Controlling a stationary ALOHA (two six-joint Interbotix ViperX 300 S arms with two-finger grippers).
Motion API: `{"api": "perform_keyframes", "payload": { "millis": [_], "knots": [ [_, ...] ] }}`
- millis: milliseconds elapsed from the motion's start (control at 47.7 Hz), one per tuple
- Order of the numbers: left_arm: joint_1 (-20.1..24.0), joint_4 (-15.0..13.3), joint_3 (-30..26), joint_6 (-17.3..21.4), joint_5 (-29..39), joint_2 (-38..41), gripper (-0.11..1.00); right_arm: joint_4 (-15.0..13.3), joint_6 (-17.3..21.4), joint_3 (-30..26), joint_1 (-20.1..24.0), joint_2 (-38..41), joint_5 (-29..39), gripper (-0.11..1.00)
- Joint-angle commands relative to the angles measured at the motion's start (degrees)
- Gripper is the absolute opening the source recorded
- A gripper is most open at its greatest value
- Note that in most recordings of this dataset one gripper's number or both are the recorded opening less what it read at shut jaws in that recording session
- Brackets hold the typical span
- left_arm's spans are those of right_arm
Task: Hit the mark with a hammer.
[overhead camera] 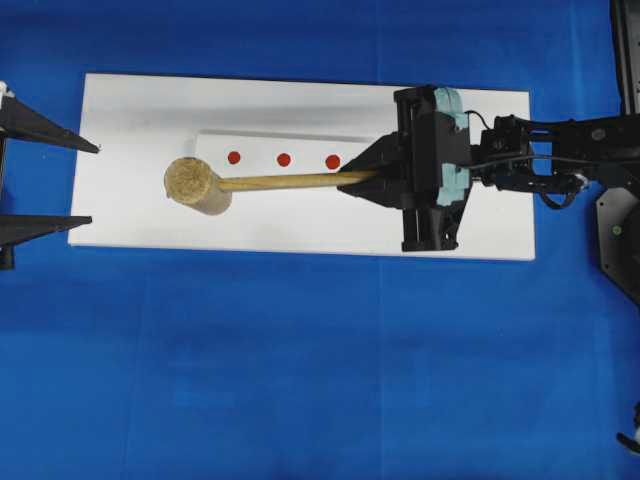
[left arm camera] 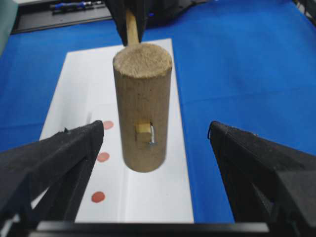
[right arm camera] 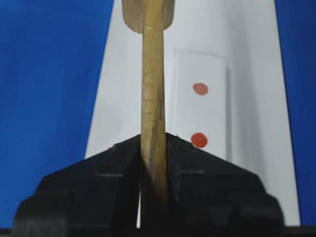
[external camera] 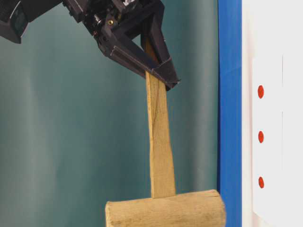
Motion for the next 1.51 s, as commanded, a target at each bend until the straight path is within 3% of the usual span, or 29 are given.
{"api": "perform_keyframes", "payload": {
  "millis": [0, 252, 608, 964, 1237, 1488],
  "knots": [
    [0.1, -0.1, -0.7, -0.1, -0.2, 0.7, 0.85, 0.1, 0.1, -1.3, -2.1, -0.8, -2.1, 0.02],
    [-0.2, -0.1, -0.5, -0.2, -0.2, 0.7, 0.85, 0.0, 0.0, -1.2, -5.9, -0.8, -3.9, 0.02],
    [-0.2, -0.1, -0.4, -0.2, -0.2, 0.7, 0.85, 0.1, 0.2, -0.4, -6.2, 0.3, -4.2, 0.02],
    [-0.2, -0.1, -0.1, -0.2, -0.4, 0.8, 0.85, 2.1, 2.5, 2.2, -6.2, 12.8, -5.0, 0.02],
    [-0.3, -0.1, -0.1, -0.2, -0.4, 0.7, 0.85, 1.8, 2.1, 2.5, -6.2, 8.3, -5.8, 0.02],
    [-0.2, 0.0, -0.1, -0.1, -0.4, 0.6, 0.85, 1.3, 1.8, 5.4, -6.1, -3.3, -5.5, 0.02]
  ]
}}
